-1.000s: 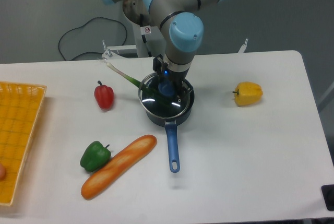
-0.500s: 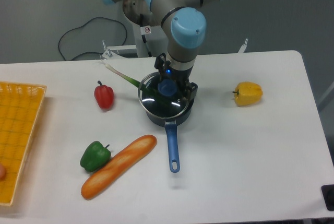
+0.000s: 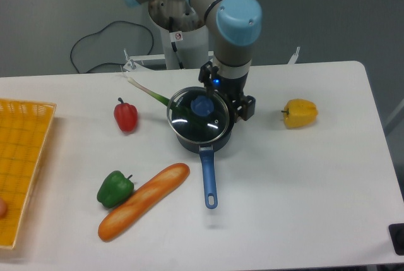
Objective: Close the pot lid
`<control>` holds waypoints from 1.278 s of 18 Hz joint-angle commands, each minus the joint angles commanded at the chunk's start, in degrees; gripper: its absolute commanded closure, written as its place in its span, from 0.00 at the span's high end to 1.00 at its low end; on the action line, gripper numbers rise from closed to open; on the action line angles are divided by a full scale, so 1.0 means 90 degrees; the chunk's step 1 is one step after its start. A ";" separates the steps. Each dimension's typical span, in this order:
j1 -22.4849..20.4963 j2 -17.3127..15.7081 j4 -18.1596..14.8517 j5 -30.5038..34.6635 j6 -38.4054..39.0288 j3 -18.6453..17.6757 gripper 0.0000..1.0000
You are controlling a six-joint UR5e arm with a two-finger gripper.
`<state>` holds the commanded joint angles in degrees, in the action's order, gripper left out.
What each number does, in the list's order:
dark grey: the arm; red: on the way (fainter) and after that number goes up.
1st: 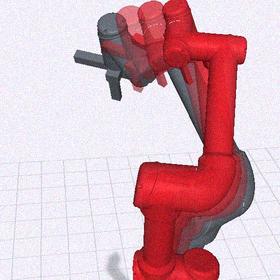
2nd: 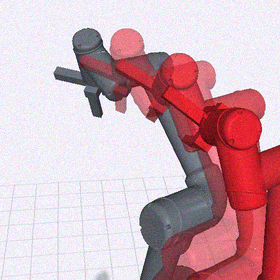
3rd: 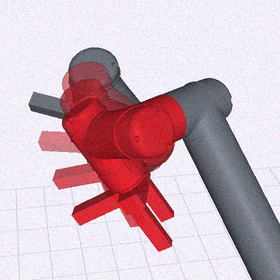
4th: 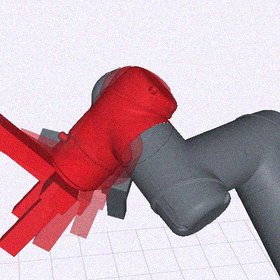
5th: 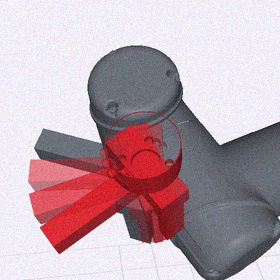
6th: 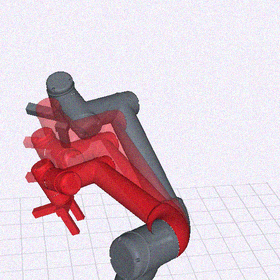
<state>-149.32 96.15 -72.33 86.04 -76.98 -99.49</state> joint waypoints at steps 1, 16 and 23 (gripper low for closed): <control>-0.0059 -0.0019 0.0000 0.0000 -0.0088 0.0010 1.00; -0.2138 -0.0176 -0.0312 0.0430 -0.2323 0.0176 1.00; -0.3358 -0.0244 -0.0517 0.0430 -0.4295 0.0361 1.00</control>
<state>-179.55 93.96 -76.99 89.91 -115.64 -96.24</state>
